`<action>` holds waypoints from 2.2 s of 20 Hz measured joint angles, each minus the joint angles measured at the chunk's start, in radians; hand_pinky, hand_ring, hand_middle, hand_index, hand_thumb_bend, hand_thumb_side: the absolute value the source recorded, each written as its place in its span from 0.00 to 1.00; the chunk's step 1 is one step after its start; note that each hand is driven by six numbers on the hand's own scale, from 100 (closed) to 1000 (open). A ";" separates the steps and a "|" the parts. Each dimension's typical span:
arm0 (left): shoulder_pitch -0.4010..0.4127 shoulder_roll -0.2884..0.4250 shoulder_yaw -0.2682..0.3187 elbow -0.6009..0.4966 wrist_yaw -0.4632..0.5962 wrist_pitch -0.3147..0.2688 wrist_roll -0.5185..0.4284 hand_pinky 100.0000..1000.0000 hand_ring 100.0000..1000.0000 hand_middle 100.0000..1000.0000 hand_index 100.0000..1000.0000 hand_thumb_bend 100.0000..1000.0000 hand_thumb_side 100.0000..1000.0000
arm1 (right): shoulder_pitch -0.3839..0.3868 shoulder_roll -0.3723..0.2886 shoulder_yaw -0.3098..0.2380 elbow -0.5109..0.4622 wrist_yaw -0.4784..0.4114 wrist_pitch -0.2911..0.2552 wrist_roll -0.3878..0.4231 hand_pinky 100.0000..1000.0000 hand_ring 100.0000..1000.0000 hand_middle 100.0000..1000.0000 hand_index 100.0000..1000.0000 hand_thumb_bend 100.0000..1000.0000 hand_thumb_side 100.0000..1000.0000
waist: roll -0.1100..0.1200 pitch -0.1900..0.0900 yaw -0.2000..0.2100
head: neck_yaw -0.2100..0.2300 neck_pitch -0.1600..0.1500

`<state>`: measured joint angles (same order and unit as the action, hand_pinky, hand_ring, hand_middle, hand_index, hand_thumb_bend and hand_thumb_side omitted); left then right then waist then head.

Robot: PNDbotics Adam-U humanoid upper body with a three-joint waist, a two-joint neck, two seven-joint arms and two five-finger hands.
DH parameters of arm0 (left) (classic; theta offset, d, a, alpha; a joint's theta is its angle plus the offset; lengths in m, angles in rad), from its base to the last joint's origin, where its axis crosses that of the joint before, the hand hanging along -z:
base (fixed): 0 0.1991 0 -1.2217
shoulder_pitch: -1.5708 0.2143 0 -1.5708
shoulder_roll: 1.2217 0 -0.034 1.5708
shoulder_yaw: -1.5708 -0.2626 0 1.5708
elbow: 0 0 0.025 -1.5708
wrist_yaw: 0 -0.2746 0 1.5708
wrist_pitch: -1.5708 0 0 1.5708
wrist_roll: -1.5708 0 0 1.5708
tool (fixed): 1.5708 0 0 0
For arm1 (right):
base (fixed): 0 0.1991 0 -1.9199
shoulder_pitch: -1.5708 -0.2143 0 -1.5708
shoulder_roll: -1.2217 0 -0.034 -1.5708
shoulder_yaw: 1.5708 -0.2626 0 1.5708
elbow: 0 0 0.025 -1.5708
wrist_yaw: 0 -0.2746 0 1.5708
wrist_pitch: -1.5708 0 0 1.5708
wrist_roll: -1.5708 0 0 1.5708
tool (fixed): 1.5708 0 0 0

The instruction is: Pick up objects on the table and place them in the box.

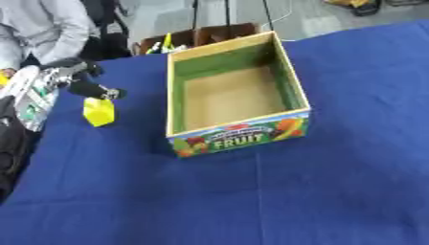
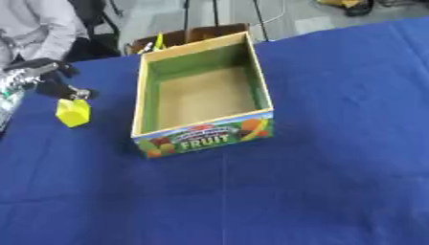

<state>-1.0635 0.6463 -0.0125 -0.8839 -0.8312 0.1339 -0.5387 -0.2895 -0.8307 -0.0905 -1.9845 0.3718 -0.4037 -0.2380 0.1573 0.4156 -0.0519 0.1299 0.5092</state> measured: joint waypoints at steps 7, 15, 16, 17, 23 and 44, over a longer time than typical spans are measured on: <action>0.020 0.033 0.004 -0.011 0.030 -0.073 -0.112 0.81 0.89 0.89 0.98 0.63 0.42 | 0.008 0.000 -0.002 0.000 0.000 0.001 -0.001 0.78 0.90 0.86 0.87 0.00 1.00 | -0.002 -0.003 0.003 | -0.004 0.000; 0.025 0.059 0.004 -0.023 -0.015 -0.165 -0.290 0.84 0.90 0.92 0.98 0.52 0.43 | 0.009 0.000 -0.002 0.000 0.001 0.002 -0.003 0.78 0.90 0.86 0.86 0.00 1.00 | -0.005 -0.003 0.004 | -0.008 0.000; 0.025 0.059 0.005 -0.024 -0.025 -0.171 -0.301 0.85 0.90 0.92 0.98 0.49 0.43 | 0.009 0.000 -0.002 0.000 0.001 0.002 -0.003 0.78 0.90 0.86 0.86 0.00 1.00 | -0.005 -0.003 0.004 | -0.008 0.000; 0.026 0.059 0.005 -0.024 -0.033 -0.175 -0.308 0.85 0.90 0.93 0.98 0.47 0.44 | 0.009 0.000 -0.002 0.000 0.002 0.002 -0.003 0.78 0.90 0.86 0.87 0.00 1.00 | -0.005 -0.003 0.004 | -0.008 0.000; 0.026 0.059 0.005 -0.023 -0.082 -0.189 -0.320 0.83 0.89 0.93 0.97 0.39 0.45 | 0.009 0.000 -0.002 0.000 0.006 0.002 -0.003 0.78 0.90 0.86 0.87 0.00 1.00 | -0.006 -0.003 0.003 | -0.007 0.000; 0.024 0.030 -0.002 0.038 -0.135 -0.190 -0.292 0.79 0.87 0.89 0.96 0.30 0.43 | 0.001 0.001 -0.002 0.000 0.015 -0.004 -0.003 0.79 0.90 0.86 0.87 0.00 1.00 | -0.006 0.026 -0.018 | 0.010 -0.011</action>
<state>-1.0398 0.6767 -0.0141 -0.8455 -0.9659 -0.0566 -0.8306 -0.2885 -0.8293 -0.0922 -1.9845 0.3872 -0.4075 -0.2408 0.1517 0.4412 -0.0698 0.1397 0.4983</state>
